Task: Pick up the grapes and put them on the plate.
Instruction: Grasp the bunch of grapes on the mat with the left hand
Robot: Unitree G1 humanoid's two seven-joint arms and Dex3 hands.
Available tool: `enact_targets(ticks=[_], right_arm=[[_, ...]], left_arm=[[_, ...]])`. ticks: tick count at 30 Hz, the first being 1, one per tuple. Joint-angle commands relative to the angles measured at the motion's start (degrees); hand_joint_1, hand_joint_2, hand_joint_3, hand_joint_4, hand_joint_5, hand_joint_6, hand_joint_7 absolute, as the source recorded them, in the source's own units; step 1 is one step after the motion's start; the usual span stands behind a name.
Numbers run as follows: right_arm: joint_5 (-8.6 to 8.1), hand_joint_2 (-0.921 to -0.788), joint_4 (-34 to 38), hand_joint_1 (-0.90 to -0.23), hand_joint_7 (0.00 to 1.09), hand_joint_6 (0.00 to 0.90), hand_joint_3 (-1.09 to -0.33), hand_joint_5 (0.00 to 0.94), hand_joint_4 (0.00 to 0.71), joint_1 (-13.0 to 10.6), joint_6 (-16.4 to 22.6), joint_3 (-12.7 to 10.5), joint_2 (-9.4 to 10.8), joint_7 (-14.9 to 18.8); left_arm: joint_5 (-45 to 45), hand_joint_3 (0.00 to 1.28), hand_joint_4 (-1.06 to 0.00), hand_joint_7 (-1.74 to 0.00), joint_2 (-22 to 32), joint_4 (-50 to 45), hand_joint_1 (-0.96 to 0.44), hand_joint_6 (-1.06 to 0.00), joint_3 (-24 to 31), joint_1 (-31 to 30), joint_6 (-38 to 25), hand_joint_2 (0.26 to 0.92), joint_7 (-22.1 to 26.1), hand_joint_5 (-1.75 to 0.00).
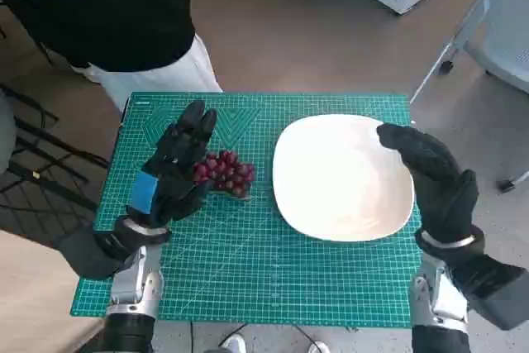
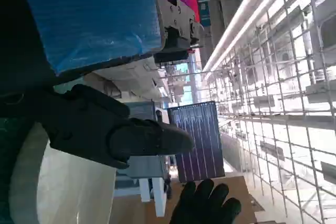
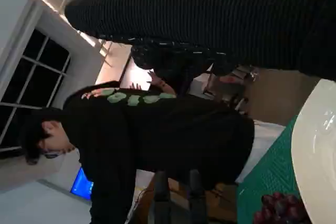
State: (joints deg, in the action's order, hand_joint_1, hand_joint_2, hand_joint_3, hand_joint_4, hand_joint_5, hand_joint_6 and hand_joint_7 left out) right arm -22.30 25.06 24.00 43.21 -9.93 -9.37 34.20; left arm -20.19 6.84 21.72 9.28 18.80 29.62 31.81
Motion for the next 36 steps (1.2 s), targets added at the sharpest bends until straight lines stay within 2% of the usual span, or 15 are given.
enact_targets(ticks=[1,36], right_arm=[[0.11,-0.921,0.96,-0.559,0.25,0.064,-0.611,0.001,0.196,-0.11,0.13,-0.14,-0.05,0.32],[0.07,-0.921,1.49,-0.572,0.24,0.076,-0.611,0.000,0.196,0.16,0.77,-0.07,0.59,0.04]], left_arm=[[0.37,0.27,-0.18,0.00,0.11,0.47,-0.58,-0.29,-0.24,0.15,0.81,0.921,0.31,0.00],[-0.53,0.26,-0.17,0.00,0.33,0.42,-0.58,-0.29,0.19,0.33,-0.15,0.921,1.46,0.00]])
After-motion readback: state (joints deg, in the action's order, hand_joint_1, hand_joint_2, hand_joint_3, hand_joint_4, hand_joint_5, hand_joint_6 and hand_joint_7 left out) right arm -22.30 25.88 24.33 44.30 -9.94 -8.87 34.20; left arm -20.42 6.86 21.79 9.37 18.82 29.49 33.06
